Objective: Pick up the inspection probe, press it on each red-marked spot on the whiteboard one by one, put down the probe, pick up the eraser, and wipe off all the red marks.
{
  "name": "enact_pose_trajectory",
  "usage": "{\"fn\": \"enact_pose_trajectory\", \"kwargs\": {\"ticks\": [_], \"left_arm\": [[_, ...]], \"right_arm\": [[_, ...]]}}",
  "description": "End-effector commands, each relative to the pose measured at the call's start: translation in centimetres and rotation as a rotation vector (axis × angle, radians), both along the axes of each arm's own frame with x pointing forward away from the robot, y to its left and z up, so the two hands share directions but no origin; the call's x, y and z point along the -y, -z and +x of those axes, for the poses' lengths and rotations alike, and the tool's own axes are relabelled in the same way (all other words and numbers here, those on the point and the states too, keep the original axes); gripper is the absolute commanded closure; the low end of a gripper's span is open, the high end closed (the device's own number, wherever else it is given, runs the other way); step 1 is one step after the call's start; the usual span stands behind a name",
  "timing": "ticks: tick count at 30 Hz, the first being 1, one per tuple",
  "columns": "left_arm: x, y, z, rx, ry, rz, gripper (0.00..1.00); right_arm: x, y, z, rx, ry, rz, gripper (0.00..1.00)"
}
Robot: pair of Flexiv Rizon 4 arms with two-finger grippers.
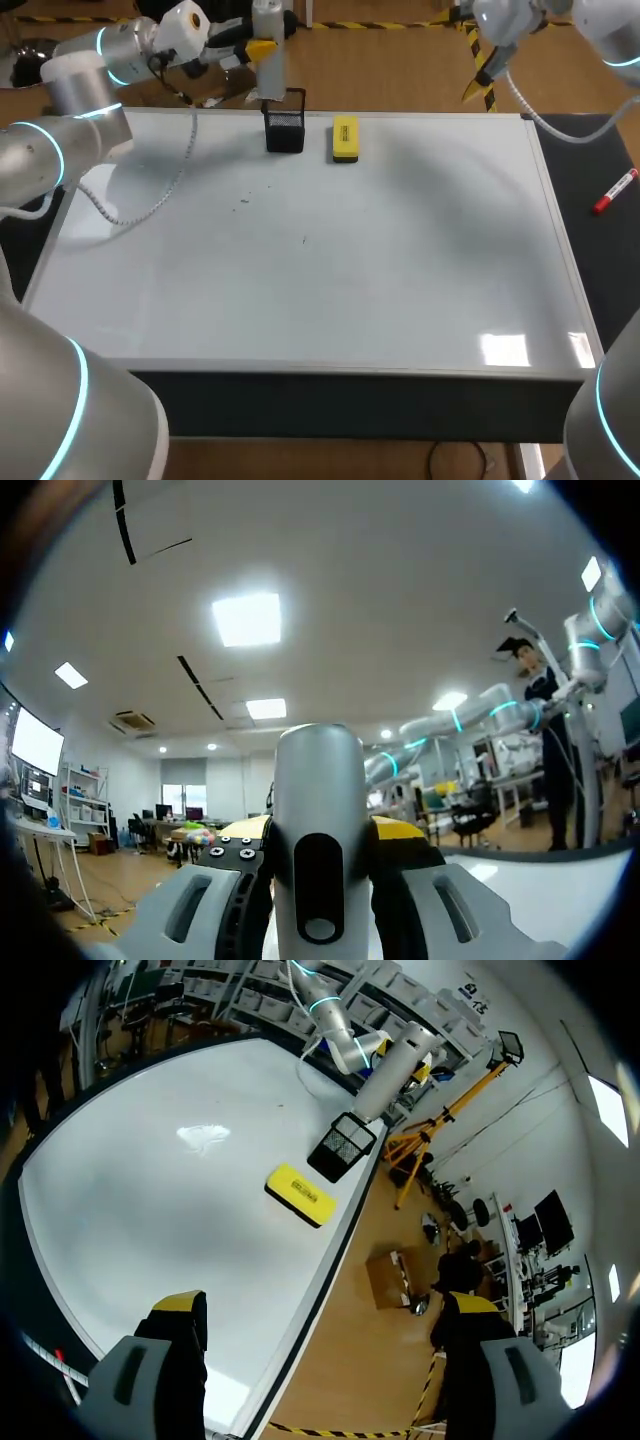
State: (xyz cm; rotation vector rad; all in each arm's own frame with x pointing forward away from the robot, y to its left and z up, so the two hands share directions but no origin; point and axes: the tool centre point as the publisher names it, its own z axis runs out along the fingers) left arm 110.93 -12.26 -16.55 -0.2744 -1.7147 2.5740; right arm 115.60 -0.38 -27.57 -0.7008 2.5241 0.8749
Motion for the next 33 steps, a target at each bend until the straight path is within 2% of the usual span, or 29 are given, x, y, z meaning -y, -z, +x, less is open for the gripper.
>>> {"fn": "enact_pose_trajectory", "kwargs": {"ticks": [1,11,33], "left_arm": [[1.1,0.2,0.2,0.011,0.044,0.009,1.00],[2.5,1.4,-0.5,0.012,0.019,0.050,1.00],[3.0,6.7,0.4,-0.030,-0.047,0.109,1.00]], "right_arm": [[0.0,-0.1,0.0,-0.001,-0.002,-0.005,0.00],[0.0,-0.1,0.0,-0.001,-0.002,-0.005,0.00],[0.0,-0.1,0.0,-0.001,-0.002,-0.005,0.00]]}}
